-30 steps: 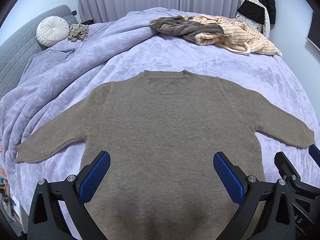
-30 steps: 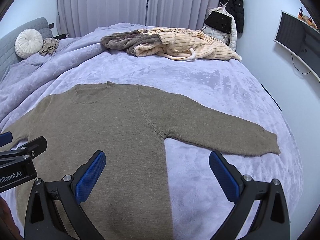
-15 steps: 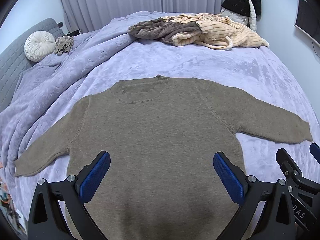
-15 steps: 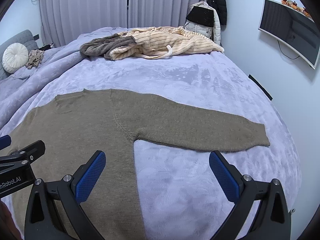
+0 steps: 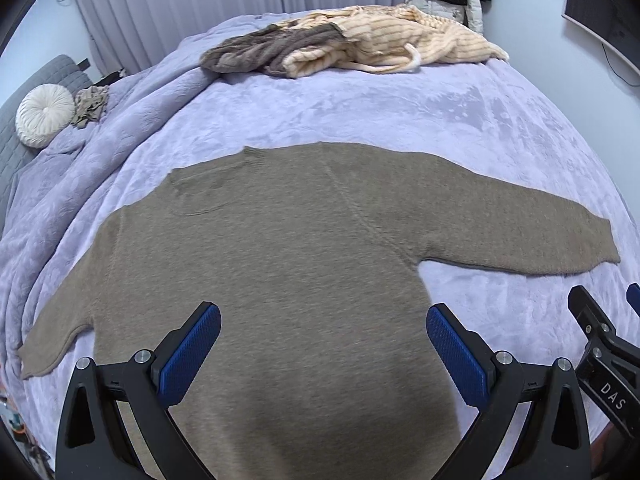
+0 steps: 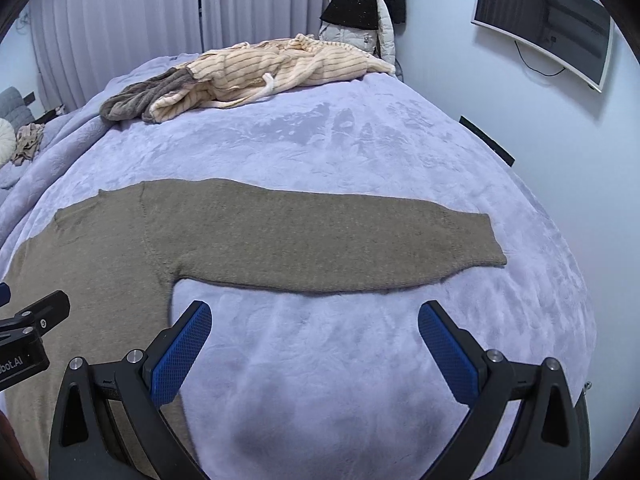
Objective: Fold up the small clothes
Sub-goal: 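Move the right tool toward the cuff of the sleeve nearest it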
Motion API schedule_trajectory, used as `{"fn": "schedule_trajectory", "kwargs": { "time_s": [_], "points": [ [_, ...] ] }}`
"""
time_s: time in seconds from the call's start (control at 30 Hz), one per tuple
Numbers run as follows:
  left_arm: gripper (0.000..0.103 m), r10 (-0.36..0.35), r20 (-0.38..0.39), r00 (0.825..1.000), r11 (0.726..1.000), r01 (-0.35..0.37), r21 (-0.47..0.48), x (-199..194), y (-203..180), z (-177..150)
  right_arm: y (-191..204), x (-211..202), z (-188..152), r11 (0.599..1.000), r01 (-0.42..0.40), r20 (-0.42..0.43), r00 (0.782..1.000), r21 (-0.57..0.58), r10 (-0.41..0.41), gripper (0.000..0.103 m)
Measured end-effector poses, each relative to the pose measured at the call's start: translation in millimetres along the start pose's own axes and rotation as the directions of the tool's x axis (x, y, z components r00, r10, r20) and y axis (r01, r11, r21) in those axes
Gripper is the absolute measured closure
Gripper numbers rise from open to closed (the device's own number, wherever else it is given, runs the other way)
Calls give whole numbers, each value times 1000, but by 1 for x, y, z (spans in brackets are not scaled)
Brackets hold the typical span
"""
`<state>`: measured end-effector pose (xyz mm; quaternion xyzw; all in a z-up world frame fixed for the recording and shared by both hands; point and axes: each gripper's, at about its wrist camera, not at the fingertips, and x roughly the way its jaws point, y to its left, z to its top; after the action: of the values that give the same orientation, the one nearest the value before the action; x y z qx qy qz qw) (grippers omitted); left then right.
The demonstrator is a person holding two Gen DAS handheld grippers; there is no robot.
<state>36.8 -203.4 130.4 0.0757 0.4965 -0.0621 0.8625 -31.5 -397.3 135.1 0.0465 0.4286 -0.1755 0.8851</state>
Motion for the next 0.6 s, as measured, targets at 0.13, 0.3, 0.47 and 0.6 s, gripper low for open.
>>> {"fn": "schedule_trajectory", "kwargs": {
  "time_s": [0.13, 0.3, 0.47, 0.6],
  "points": [
    [0, -12, -18, 1000, 999, 13, 42, 12, -29, 7, -28, 14, 3, 999, 41, -9, 999, 32, -40, 0],
    [0, -16, -29, 999, 996, 18, 90, 27, -59, 19, -68, 41, 6, 993, 93, -41, 995, 76, -90, 0],
    [0, -36, -76, 996, 995, 43, 89, 53, -83, 32, -106, 81, 3, 983, 150, -91, 986, 107, -141, 0],
    [0, -30, -103, 994, 995, 40, 95, 70, -96, 37, -134, 116, -1, 975, 155, -143, 981, 157, -133, 0]
  ]
}}
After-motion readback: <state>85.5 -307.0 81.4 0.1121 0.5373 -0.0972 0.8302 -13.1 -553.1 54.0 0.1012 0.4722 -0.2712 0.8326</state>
